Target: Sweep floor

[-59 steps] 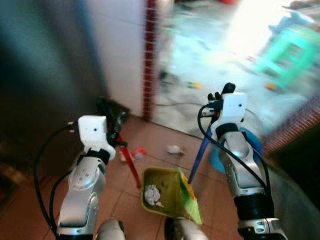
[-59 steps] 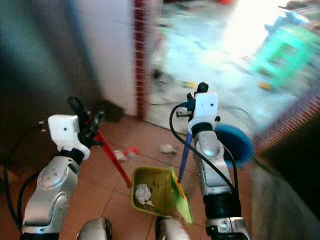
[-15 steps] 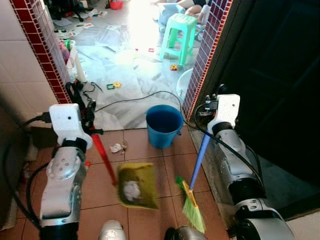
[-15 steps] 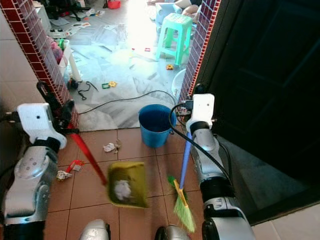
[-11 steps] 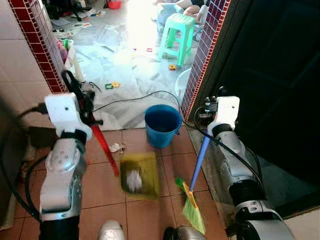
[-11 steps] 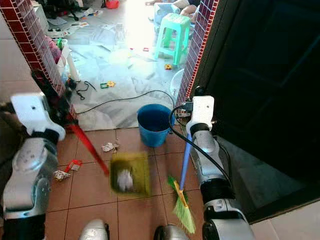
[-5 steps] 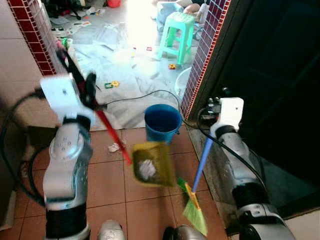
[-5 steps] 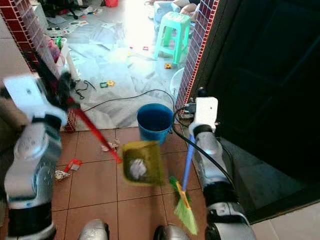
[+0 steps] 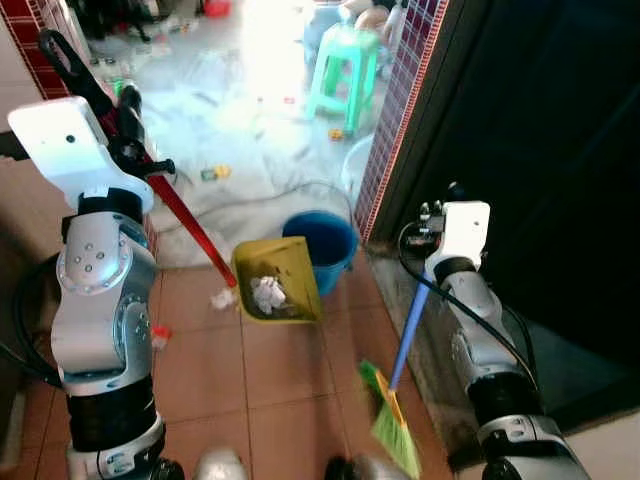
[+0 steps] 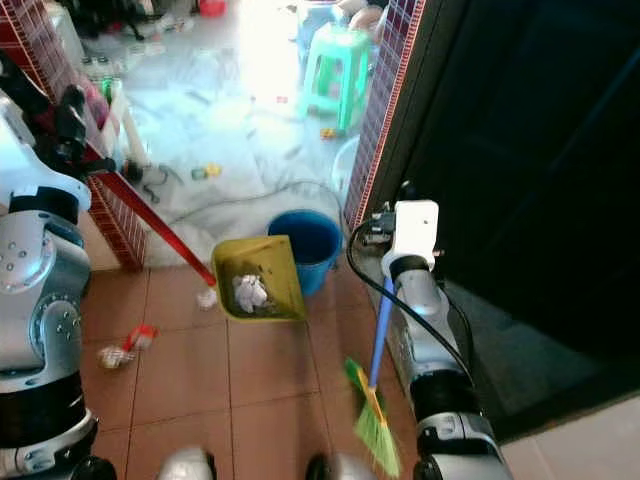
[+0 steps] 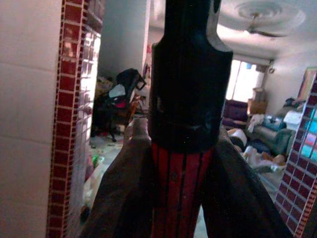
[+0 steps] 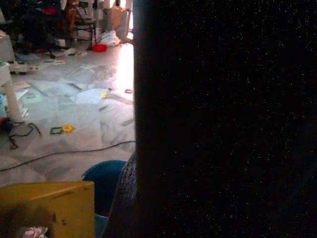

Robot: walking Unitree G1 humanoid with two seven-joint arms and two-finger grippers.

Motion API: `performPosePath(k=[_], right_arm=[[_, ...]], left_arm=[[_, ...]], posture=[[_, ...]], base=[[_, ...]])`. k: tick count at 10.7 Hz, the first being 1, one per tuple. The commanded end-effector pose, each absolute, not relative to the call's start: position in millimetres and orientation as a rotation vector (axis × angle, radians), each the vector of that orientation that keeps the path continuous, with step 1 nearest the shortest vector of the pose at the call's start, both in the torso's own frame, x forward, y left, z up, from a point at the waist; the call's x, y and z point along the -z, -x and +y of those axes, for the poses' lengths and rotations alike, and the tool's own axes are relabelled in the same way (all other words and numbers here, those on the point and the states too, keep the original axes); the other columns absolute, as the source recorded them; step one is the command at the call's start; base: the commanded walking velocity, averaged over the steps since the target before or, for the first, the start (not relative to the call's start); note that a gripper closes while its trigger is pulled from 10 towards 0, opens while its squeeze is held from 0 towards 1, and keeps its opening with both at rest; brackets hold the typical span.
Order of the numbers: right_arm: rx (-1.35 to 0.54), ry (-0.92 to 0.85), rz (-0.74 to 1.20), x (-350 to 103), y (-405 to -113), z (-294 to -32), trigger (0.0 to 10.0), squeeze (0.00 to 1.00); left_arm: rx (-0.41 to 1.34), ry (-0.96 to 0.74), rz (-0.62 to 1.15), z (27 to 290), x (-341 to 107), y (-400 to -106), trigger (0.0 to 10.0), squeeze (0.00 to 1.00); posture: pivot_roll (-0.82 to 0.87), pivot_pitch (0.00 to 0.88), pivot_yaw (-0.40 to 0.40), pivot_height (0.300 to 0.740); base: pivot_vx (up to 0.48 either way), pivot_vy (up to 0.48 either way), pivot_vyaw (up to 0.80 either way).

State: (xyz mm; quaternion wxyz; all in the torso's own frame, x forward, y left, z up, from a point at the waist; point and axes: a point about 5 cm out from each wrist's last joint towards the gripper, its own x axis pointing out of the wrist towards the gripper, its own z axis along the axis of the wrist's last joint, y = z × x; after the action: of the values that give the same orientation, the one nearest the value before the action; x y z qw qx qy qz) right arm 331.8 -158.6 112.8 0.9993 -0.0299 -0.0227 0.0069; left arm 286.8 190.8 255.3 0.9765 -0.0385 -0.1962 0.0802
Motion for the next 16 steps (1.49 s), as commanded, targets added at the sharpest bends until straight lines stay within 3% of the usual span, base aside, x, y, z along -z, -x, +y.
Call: performPosePath(k=[1, 5, 13, 16], right_arm=[[0.003, 0.070, -0.076, -121.5, -334.0, -163.8, 10.0, 0.00], [-0.015, 0.072, -0.082, -120.8, -330.6, -159.6, 10.0, 0.00], [-0.023, 0.067, -0.084, -121.9, -332.3, -156.5, 10.0, 0.00], [-0.023, 0.064, -0.081, -120.7, -331.7, -155.2, 10.0, 0.00]], left_arm=[[-0.136, 0.099, -0.498, 185.2, -277.3, -282.0, 10.0, 0.00], [-0.190, 0.087, -0.513, 189.4, -280.8, -286.0, 10.0, 0.00], [-0.271, 0.048, -0.541, 198.4, -285.8, -286.4, 10.0, 0.00], [-0.271, 0.046, -0.550, 196.2, -287.7, -288.3, 10.0, 0.00]], posture=[[0.06, 0.035, -0.081, 0.740], [0.05, 0.014, -0.080, 0.740], [0.06, 0.003, -0.081, 0.740], [0.06, 0.003, -0.079, 0.740]], base=[[0.461, 0.000, 0.00], [0.452, 0.000, 0.00], [0.374, 0.300, 0.00], [0.471, 0.000, 0.00]])
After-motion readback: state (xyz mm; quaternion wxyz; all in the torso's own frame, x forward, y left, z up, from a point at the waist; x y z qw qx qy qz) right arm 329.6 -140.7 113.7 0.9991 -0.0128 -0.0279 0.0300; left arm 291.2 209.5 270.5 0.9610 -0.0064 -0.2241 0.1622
